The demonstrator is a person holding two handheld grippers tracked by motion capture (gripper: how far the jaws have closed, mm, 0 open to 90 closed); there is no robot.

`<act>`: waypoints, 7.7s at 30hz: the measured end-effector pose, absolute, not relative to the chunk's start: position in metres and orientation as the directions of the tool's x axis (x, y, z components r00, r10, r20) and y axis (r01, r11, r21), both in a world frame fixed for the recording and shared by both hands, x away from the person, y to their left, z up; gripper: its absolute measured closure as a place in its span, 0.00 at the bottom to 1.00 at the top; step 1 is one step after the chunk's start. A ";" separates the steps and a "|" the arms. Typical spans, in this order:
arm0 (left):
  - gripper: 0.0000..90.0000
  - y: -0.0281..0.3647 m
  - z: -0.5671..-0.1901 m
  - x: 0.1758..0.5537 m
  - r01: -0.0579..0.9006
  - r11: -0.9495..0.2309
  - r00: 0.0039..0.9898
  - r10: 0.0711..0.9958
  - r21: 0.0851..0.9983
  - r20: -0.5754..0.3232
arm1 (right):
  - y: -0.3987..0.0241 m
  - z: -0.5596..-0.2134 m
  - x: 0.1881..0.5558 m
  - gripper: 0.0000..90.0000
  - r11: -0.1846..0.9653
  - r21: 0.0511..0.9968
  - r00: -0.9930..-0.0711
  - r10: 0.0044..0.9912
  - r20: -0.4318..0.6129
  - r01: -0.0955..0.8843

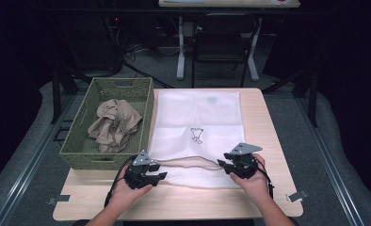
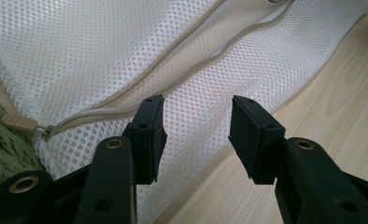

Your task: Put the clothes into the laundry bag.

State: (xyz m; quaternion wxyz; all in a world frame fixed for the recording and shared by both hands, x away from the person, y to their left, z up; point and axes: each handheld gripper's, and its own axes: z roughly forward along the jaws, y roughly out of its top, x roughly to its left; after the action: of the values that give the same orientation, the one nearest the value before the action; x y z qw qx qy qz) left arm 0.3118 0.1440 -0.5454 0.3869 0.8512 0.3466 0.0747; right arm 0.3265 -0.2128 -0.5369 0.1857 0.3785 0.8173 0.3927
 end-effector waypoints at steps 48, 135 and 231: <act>0.59 0.136 -0.552 0.311 0.533 -0.466 0.753 0.642 0.707 -0.144 | -0.183 -0.519 0.338 0.56 0.388 0.790 -0.673 0.738 0.041 0.474; 0.56 0.123 -0.570 0.313 0.543 -0.581 0.793 0.593 0.607 -0.141 | -0.141 -0.545 0.342 0.59 0.515 0.769 -0.735 0.672 -0.088 0.379; 0.53 0.122 -0.572 0.313 0.543 -0.570 0.791 0.593 0.617 -0.149 | -0.136 -0.495 0.393 0.96 0.511 0.757 -0.751 0.659 -0.042 0.407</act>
State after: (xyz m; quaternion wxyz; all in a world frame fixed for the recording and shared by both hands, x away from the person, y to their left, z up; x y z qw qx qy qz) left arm 0.3128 0.1216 -0.5719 0.3348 0.8852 0.3207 0.0372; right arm 0.3928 -0.1363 -0.4950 0.1648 0.3122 0.8536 0.3831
